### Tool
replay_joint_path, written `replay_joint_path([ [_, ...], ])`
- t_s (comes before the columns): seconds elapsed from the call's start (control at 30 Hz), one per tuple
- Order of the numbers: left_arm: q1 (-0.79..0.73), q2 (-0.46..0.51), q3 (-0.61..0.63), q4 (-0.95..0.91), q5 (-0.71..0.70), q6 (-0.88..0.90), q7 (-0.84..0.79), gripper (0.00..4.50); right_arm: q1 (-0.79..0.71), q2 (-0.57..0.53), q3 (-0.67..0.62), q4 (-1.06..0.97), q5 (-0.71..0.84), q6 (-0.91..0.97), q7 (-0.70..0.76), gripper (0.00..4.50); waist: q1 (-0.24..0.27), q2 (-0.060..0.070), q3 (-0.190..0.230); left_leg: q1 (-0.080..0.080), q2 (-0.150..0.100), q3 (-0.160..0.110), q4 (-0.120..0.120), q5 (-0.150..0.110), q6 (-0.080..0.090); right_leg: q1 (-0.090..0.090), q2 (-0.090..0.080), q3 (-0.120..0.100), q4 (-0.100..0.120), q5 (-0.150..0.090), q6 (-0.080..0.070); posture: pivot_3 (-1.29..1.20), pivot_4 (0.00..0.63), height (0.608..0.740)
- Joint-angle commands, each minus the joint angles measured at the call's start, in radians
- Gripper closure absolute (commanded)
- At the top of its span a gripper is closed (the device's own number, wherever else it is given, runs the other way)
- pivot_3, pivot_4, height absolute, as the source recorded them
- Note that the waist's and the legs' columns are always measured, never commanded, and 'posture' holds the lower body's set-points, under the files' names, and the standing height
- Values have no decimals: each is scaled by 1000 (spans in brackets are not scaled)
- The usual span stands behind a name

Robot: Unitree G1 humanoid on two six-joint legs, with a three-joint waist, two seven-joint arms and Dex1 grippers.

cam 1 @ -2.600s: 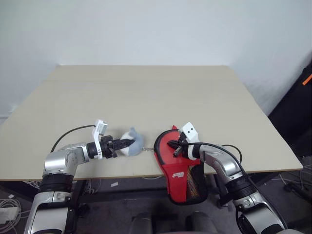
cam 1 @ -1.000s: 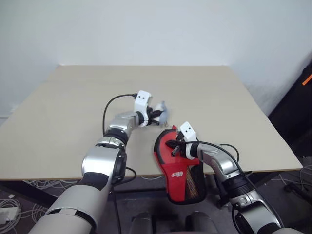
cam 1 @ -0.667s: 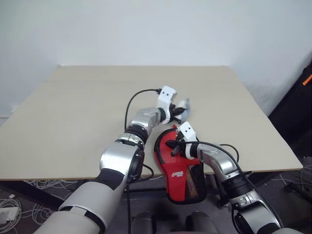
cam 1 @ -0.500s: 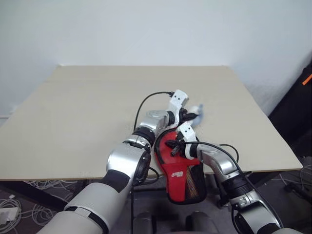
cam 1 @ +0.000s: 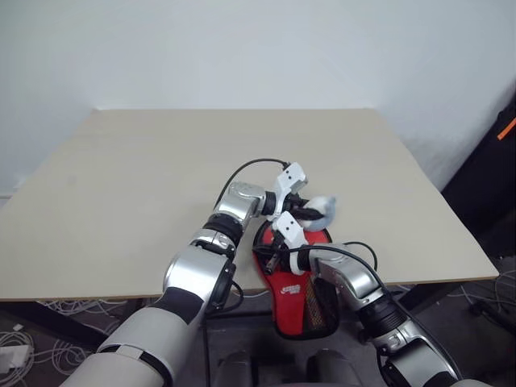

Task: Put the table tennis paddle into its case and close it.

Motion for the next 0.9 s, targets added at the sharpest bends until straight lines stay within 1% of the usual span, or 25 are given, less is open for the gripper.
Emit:
replay_joint_path([
  [0.03,0,43,-13,-4,26,-42,-1,1603,-4,-32,-70,48,-11,11,-34,4500,0,-1,0,0,0,-1,0,0,0,0,0,-1,0,0,0,0,0,740],
  [0.1,-18,60,-1,3,21,-49,24,951,-4,-32,-68,50,-10,10,-32,4500,0,-1,0,0,0,-1,0,0,0,0,0,0,0,0,0,0,0,740],
  [0.23,-77,104,46,17,-12,-50,60,951,-2,-36,-64,43,-7,13,-28,4500,0,-1,0,0,0,-1,0,0,0,0,0,0,0,0,0,0,0,740],
  [0.37,-158,165,127,21,-88,16,10,951,5,-45,-66,22,-4,25,-17,4500,-4,-1,0,-2,0,-1,0,0,0,-2,0,0,1,-2,3,0,0,740],
  [0.57,-194,241,186,22,-118,57,-30,951,37,-90,-66,-103,16,88,22,4500,3,-1,0,-1,0,-1,1,0,0,0,-1,-1,0,-3,4,0,0,740],
  [0.67,-192,263,214,11,-140,93,-56,925,64,-139,-77,-214,40,145,50,3945,1,-1,0,-2,0,-1,1,0,0,-1,0,-1,0,-3,4,0,0,740],
  [0.7,-190,266,218,8,-142,97,-62,925,69,-150,-79,-236,46,158,55,3688,1,-1,0,-2,0,-1,1,0,0,-1,0,-1,1,-3,4,0,0,740],
  [0.77,-176,278,219,-4,-144,98,-73,925,81,-188,-92,-300,68,194,69,2893,0,-1,0,-2,0,-1,1,0,0,-1,0,0,1,-3,4,0,0,740],
  [0.83,-154,293,221,-23,-153,103,-85,925,84,-246,-127,-375,98,238,92,2333,1,-1,1,-2,0,-1,1,0,0,-1,0,0,1,-3,5,0,0,740],
  [0.9,-127,298,221,-58,-164,110,-101,925,70,-296,-164,-418,122,269,106,1652,1,-1,1,-2,0,0,1,0,0,-2,0,0,1,-3,4,0,0,740],
])
